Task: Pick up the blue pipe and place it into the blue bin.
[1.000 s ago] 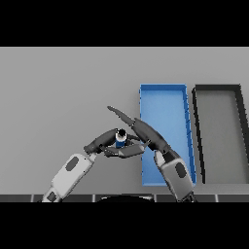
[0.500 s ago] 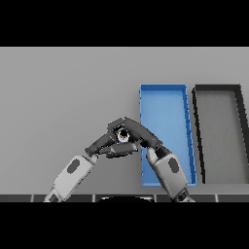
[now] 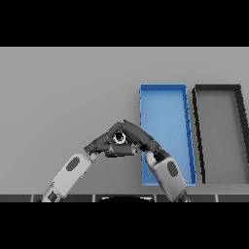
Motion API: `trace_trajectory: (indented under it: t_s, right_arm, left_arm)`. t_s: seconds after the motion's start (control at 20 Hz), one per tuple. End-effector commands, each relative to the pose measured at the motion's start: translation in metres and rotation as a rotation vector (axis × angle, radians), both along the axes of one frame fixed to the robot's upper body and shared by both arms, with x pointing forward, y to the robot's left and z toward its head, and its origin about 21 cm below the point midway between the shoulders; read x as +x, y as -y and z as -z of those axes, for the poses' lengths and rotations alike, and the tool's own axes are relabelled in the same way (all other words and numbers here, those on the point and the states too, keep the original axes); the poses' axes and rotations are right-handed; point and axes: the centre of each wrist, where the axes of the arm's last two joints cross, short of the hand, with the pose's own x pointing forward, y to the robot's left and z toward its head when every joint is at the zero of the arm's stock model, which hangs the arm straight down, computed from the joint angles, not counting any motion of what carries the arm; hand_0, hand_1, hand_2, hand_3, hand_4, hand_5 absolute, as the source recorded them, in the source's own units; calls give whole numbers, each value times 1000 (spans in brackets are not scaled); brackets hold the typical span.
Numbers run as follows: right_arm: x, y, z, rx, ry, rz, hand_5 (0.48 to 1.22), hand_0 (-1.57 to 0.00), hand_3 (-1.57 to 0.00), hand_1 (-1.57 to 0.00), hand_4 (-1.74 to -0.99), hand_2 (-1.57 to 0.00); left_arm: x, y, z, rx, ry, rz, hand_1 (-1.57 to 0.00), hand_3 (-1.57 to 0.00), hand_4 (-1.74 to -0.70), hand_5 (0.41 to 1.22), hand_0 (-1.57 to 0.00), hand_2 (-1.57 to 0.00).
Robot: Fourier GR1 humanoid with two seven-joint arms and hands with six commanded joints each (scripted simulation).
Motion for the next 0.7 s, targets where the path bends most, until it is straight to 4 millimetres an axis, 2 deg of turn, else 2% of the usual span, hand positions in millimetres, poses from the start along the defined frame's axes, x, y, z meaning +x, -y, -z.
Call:
trace_trajectory:
  t_s: [0.0,0.1,0.2,0.25,0.45,0.65]
  right_arm:
    - [1,-2,-2,-20,4,4,1186,-1546,-1538,-1547,-1478,-1547]
    - [-1,-2,-4,-21,9,-1,1198,-1555,-1550,-1556,-1481,-1556]
    - [-5,1,-6,-1,20,0,1206,-1561,-1558,-1561,-1482,-1561]
    - [-3,-1,-7,-13,8,14,1209,-1563,-1560,-1563,-1483,-1563]
    - [-4,-3,-5,17,12,8,1216,-1568,-1567,-1568,-1484,-1568]
    - [-2,-3,-7,12,20,37,1219,-1570,-1569,-1570,-1485,-1570]
  left_arm:
    - [2,-3,0,29,-10,2,-1003,-416,-1437,1220,-1224,-1024]
    - [1,-5,-2,62,-16,40,-642,-266,-1251,1220,-783,-655]
    - [2,-11,-5,73,1,67,-410,-170,-1110,1184,-501,-419]
    - [2,-9,-4,88,2,60,-328,-136,-1051,1118,-401,-335]
    - [4,-10,4,139,11,8,-134,-55,-880,842,-163,-137]
    - [3,-10,4,129,28,-8,-54,-22,-828,689,-66,-55]
